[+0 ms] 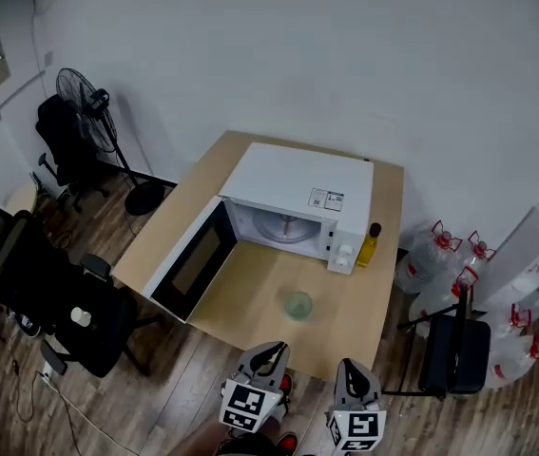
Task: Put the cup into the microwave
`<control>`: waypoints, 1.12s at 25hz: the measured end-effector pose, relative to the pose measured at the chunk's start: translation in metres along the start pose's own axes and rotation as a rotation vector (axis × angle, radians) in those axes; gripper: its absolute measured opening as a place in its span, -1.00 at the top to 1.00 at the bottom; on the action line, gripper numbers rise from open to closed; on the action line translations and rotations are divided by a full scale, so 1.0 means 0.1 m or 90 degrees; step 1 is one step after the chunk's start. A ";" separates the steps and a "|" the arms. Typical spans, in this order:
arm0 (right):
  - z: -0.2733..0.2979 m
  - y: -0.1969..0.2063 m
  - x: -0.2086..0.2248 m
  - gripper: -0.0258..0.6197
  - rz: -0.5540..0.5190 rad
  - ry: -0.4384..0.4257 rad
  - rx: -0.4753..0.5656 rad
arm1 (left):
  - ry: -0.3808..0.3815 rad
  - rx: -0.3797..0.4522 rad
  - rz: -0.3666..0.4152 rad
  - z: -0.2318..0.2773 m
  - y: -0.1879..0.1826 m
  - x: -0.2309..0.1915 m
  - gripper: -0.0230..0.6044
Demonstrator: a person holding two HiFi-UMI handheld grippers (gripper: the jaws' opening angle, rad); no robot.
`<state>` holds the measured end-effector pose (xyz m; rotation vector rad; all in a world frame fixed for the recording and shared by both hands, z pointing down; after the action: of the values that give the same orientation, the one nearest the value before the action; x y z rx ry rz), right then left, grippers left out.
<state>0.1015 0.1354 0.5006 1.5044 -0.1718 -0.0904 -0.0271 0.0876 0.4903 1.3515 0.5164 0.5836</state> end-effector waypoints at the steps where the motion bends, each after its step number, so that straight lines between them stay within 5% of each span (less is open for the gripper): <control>1: 0.09 0.04 0.02 0.87 0.004 -0.001 -0.006 | 0.002 -0.005 -0.001 0.09 0.04 -0.04 0.82; 15: 0.90 0.48 0.36 0.87 0.027 0.021 -0.077 | 0.016 -0.076 -0.040 0.90 0.54 -0.49 0.80; 23: 1.00 0.62 0.55 0.87 0.047 0.048 -0.097 | 0.057 -0.118 -0.058 1.13 0.80 -0.49 0.06; 28: 1.05 0.71 0.59 0.87 0.059 0.053 -0.111 | 0.062 -0.150 -0.052 1.26 0.97 -0.51 -0.14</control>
<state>0.1383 0.0267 0.5807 1.3215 -0.1619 0.0315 0.0076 -0.0285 0.6051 1.0781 0.5612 0.6241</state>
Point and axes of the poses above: the fingertips, and each gripper's own axes: z forward along the fingers, x to its right, y out of its underside, the point moved 1 cm from there along -z, backward along the fingers, and after that the axes turned 13 degrees about x, right-handed, at the moved point
